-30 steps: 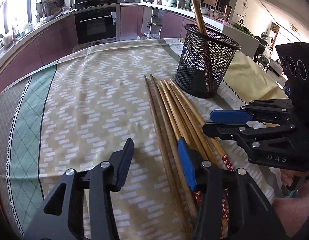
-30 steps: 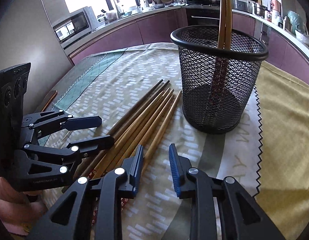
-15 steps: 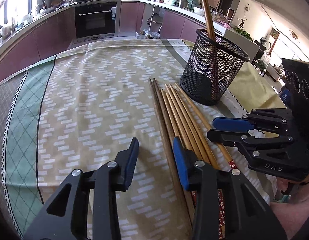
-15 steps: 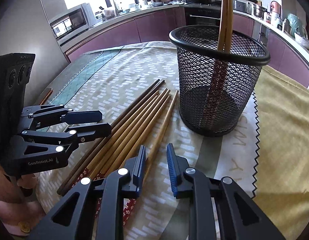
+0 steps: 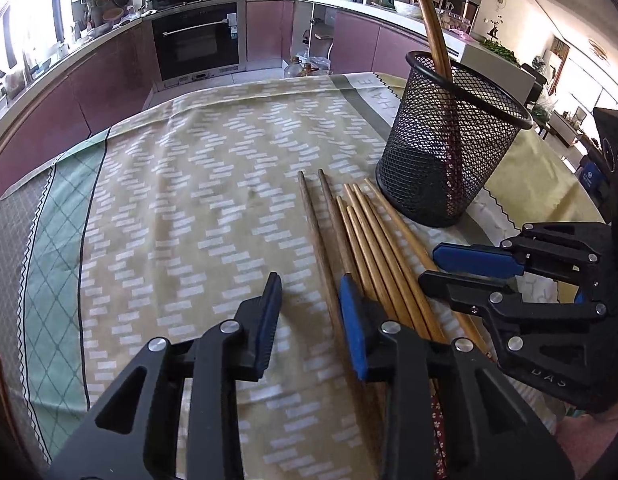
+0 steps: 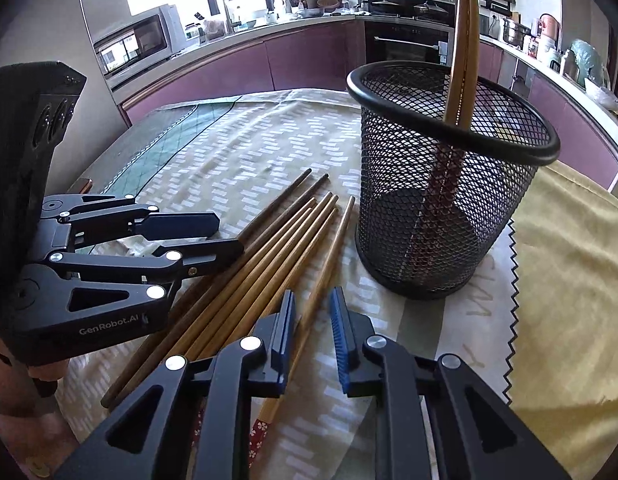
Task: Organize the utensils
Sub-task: 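Move both open tools back down to the chopstick pile, then close the right tool on a chopstick while the left tool grasps another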
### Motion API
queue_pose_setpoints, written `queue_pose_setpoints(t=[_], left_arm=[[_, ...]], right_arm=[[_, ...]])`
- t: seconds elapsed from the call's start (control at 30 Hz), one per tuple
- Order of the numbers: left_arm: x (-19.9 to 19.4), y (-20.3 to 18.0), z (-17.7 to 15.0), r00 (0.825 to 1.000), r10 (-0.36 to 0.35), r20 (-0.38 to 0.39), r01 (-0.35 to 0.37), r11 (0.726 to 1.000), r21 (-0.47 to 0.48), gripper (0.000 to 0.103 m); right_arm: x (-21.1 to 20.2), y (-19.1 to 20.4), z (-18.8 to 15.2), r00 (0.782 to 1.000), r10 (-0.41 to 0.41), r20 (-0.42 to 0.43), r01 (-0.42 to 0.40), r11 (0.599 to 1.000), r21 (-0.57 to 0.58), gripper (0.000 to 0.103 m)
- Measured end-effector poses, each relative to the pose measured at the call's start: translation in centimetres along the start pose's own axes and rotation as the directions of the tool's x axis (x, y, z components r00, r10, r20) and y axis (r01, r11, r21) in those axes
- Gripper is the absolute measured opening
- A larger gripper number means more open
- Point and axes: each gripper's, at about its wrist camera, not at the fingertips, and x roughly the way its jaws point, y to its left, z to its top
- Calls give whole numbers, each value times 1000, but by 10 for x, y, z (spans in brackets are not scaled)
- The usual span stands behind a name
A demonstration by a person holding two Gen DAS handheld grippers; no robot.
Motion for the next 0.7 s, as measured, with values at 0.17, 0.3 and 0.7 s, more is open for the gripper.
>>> queue_pose_setpoints(t=[0.17, 0.3, 0.7], left_arm=[[1, -4, 0, 1000, -7, 0, 7, 1000, -7, 15], [1, -6, -1, 1000, -9, 6, 9, 999, -32, 10], [-21, -1, -10, 999, -37, 37, 40, 996, -75, 8]], right_arm=[[-1, -3, -1, 1000, 19, 9, -19, 999, 30, 8], [-3, -9, -3, 999, 40, 14, -41, 998, 57, 7], [-22, -8, -5, 995, 84, 55, -87, 995, 51, 6]])
